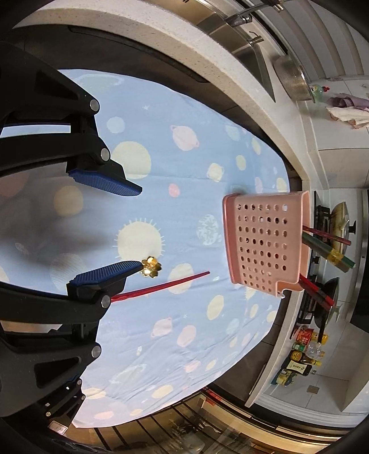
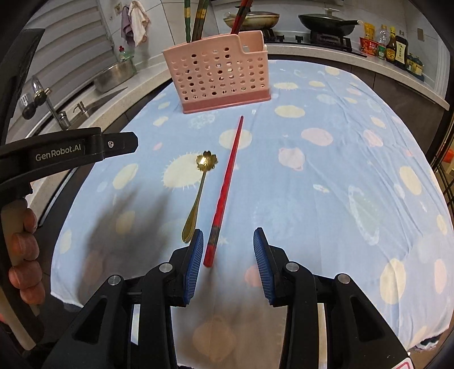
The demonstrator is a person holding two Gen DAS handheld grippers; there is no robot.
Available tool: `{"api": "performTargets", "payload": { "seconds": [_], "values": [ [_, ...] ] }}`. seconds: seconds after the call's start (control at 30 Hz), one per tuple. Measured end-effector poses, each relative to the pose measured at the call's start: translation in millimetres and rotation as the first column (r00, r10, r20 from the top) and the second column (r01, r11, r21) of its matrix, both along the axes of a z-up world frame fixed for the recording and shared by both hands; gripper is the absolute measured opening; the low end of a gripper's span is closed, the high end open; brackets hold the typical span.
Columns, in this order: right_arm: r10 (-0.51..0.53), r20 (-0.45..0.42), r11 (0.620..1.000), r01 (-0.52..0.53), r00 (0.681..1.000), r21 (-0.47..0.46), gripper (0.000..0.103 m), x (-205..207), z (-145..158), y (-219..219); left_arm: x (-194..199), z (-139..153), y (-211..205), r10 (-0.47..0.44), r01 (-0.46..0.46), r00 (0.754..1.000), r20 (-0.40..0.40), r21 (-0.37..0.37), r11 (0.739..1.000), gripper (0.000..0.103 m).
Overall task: Organize utensils
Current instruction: 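Withdraw both tools from the holder back over the gold spoon, then grasp the gold spoon handle with the left tool while the right tool grasps the last red chopstick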
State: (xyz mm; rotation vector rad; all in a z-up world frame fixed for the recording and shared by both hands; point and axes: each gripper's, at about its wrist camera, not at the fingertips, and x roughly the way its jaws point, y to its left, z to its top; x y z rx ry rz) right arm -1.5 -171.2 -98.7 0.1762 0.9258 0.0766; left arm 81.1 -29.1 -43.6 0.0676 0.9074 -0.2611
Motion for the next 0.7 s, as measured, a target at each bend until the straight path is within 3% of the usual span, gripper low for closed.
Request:
{"api": "performTargets", "payload": {
  "seconds": [0.5,0.7],
  "values": [
    [0.025,-0.041,0.999,-0.026,0.999,-0.022,0.033,10.8,-23.0,13.8,-8.5,-32.4,0.5,0.005,-0.002,0.998,-0.061,0.044,0.999,0.045],
    [0.026,-0.035,0.998,-0.028,0.999,-0.049,0.018,13.7,-24.8,12.2,-8.0,-36.8,-3.0,-0.001,0.005,0.997,-0.075,0.049,0.999,0.045]
  ]
}}
